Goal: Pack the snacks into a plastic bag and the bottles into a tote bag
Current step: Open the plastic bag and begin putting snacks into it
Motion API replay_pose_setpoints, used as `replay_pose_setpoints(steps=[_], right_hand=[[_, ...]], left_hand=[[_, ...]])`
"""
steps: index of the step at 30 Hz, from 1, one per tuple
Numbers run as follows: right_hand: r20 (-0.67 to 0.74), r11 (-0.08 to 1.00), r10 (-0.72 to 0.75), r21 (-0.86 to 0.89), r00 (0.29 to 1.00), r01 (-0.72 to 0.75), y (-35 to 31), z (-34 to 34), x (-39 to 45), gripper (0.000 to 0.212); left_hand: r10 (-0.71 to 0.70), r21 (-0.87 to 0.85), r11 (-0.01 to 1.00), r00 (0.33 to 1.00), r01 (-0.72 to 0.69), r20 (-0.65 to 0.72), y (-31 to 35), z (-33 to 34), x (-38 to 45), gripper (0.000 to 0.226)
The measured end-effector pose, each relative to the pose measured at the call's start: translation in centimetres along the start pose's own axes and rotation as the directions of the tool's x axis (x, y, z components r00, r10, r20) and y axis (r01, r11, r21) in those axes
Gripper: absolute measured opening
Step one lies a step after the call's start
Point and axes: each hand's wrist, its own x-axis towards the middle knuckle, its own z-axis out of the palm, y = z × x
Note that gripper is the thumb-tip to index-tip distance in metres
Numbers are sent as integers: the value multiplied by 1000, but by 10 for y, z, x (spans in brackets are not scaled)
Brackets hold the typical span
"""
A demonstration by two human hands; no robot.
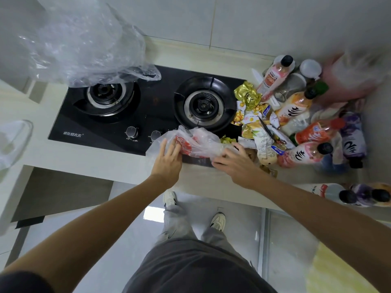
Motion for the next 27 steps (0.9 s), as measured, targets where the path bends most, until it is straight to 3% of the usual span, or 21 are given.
replay_pose_setpoints(steps=[3, 5, 12, 15, 18, 22, 27], right_hand=[[81, 997, 34, 68, 996, -39, -6, 6, 3, 90], [121, 993, 82, 73, 989, -92, -12, 8, 2, 93], [85, 966, 236, 90, 968, -243, -25, 8, 4, 63], [28, 960, 255, 114, 967, -256, -28, 12, 2, 47], [-18, 958, 269, 106, 963, -266, -29, 12, 2, 39], [-15, 948, 312, 70, 950, -311, -23, 11, 1, 55], [139, 941, 325, 46, 935, -334, -27, 10, 1, 97]], left_hand=[[26, -90, 996, 1000, -26, -5, 1, 6, -3, 74], [15, -120, 993, 1000, -15, 1, 3, 10, -8, 81], [8, -174, 985, 998, 2, 60, 11, 5, -12, 48], [48, -166, 985, 997, -37, 58, 13, 8, -21, 28], [76, -155, 986, 996, -68, 46, 15, 12, -28, 23], [43, -137, 990, 999, -41, 11, 14, 19, -33, 34], [-34, -160, 987, 998, 24, -61, 22, 5, -25, 62]])
